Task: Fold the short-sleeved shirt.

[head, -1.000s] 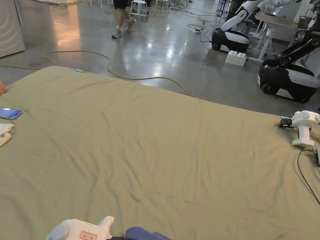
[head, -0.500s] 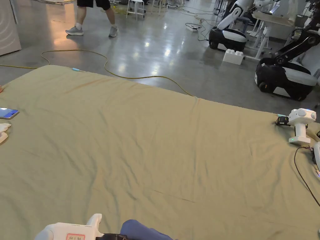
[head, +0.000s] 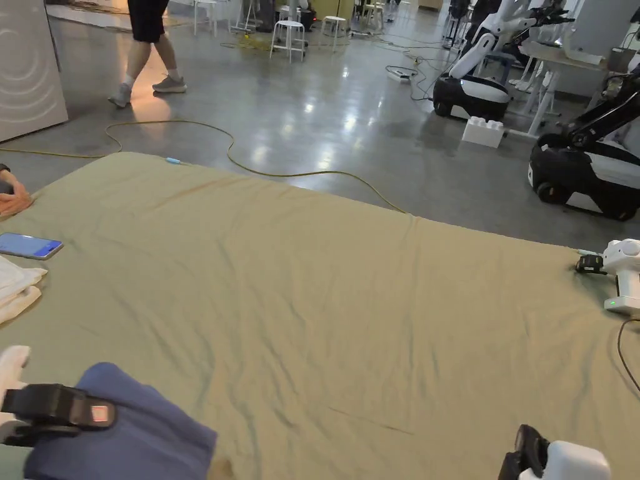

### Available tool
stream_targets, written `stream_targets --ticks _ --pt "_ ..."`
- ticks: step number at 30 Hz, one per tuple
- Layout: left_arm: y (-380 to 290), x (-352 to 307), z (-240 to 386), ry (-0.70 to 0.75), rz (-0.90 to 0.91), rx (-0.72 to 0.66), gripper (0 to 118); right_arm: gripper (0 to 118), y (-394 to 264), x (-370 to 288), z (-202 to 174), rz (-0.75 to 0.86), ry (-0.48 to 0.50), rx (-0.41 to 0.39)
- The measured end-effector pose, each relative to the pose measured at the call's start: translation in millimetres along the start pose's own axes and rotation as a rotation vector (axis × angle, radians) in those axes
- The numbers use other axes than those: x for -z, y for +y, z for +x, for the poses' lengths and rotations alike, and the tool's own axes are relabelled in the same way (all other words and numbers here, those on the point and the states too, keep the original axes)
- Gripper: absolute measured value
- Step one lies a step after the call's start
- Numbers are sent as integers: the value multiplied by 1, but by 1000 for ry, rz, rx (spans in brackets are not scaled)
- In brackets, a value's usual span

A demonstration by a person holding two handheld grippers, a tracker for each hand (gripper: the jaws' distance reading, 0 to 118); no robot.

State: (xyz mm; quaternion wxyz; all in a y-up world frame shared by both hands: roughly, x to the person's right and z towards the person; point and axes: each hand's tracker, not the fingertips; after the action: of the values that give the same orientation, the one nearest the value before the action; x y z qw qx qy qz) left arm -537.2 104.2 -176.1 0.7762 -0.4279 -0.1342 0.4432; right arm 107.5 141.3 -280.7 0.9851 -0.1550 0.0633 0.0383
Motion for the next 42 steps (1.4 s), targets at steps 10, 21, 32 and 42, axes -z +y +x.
stream_targets --ticks 10,21,32,42 --pt "49 -53 -48 340 6 -68 28 0 22 1 35 28 -81 23" --pt "60 -81 -47 705 99 -10 59 0 13 6 34 -18 -53 20" --pt "11 -94 35 680 399 204 60 0 8 6 22 -31 -4 24" --pt "-71 64 131 530 564 456 60 0 11 4 7 -17 18 67"
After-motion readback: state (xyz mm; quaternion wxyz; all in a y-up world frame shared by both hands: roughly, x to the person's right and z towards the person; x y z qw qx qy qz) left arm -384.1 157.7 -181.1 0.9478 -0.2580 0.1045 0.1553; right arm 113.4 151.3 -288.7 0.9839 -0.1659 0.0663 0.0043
